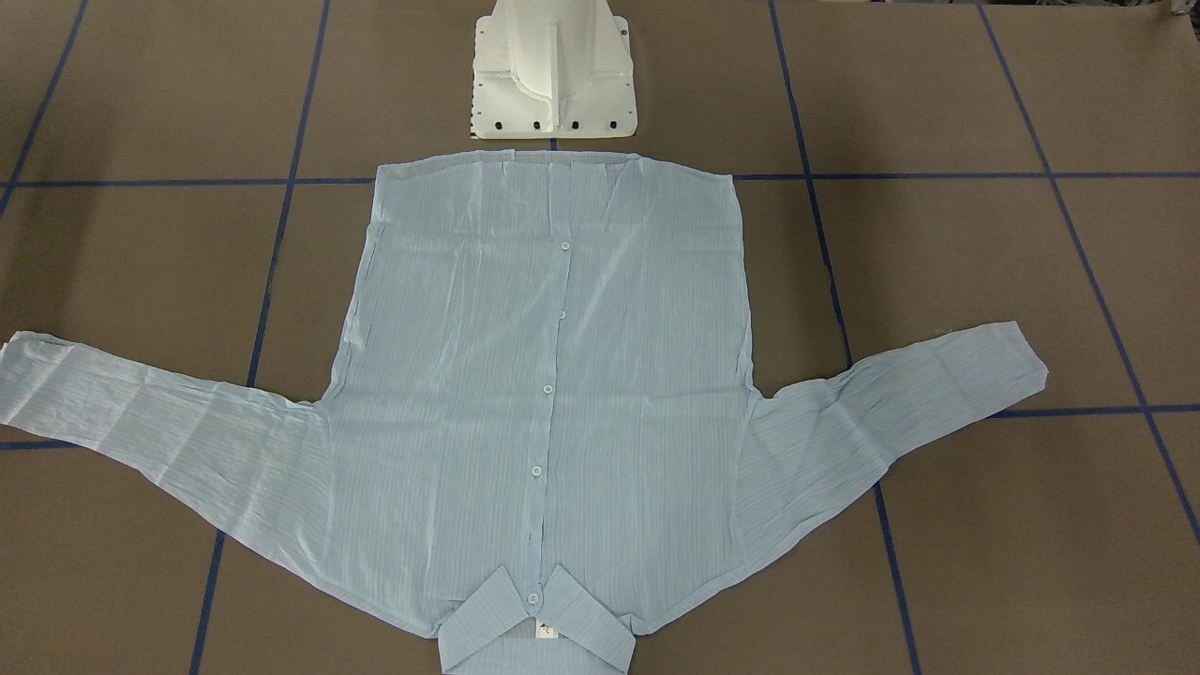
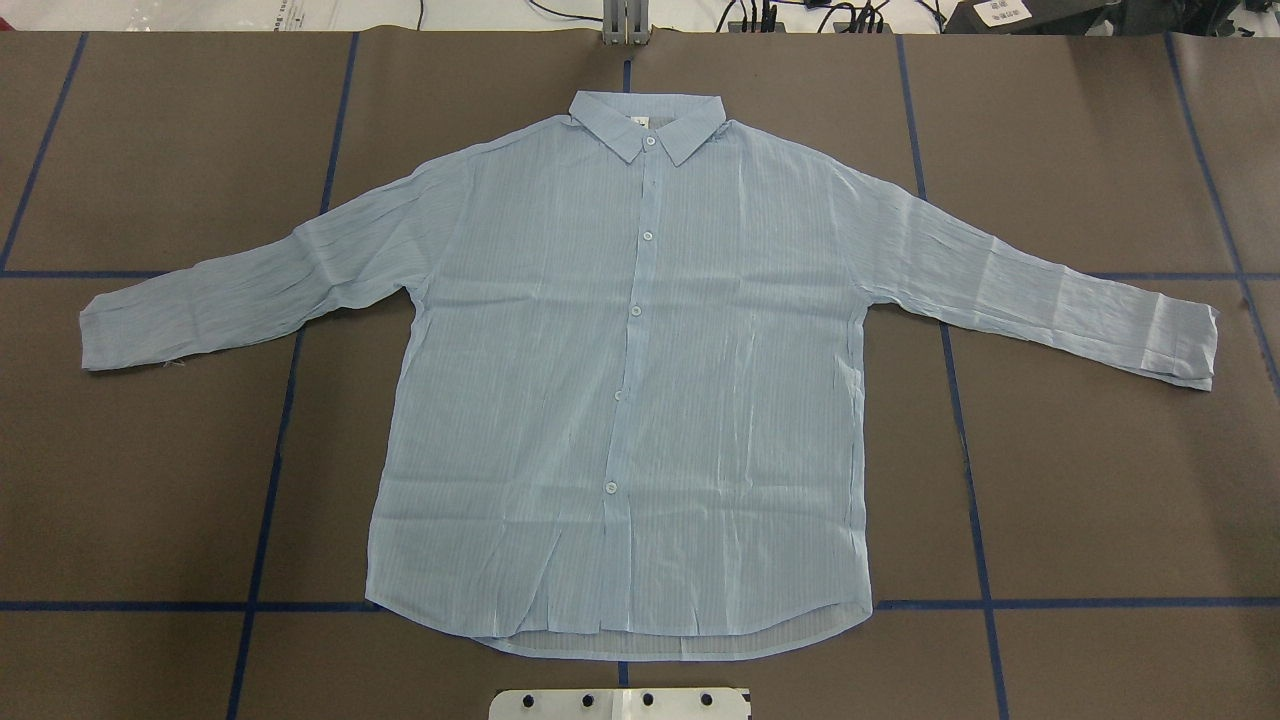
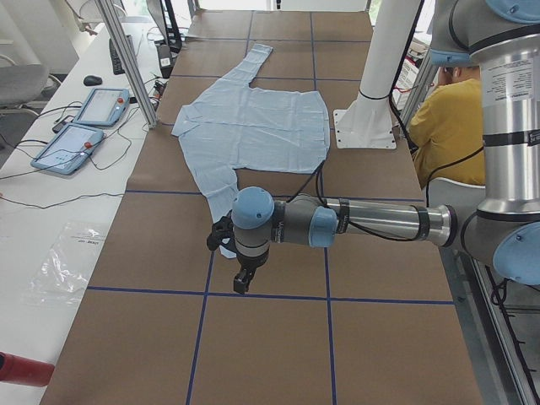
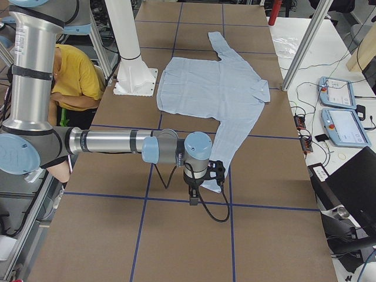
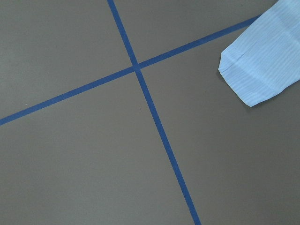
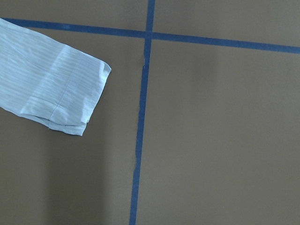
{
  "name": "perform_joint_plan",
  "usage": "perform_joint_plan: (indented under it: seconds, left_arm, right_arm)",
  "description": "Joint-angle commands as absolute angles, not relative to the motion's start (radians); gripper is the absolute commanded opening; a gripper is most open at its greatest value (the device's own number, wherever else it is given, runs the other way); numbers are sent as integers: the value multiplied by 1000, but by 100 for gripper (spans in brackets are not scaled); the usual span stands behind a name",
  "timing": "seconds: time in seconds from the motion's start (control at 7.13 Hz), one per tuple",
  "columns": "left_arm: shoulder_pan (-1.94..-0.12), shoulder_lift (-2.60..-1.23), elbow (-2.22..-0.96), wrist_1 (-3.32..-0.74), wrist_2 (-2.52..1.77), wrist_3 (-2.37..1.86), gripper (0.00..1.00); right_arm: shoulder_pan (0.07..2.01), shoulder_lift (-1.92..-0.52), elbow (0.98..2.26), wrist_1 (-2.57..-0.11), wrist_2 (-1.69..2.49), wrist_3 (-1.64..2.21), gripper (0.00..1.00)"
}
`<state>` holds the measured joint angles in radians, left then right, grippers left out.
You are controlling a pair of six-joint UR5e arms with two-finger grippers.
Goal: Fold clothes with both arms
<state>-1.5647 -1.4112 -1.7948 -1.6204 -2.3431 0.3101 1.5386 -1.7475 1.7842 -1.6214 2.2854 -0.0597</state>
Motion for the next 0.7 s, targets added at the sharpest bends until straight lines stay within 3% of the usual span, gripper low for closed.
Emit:
perform_joint_plan:
  seconds: [0.0,0.56]
  left_arm:
    - [-1565,-1411,-1801,-1646,-2342,316,100]
    - [-1563,-1419,-1864,-1734,-2342,318,100]
  right_arm:
    - [1539,-1747,1784,-1621,2284,-60,100]
    - [1539,-1636,1781,-1518,2284,-46,100]
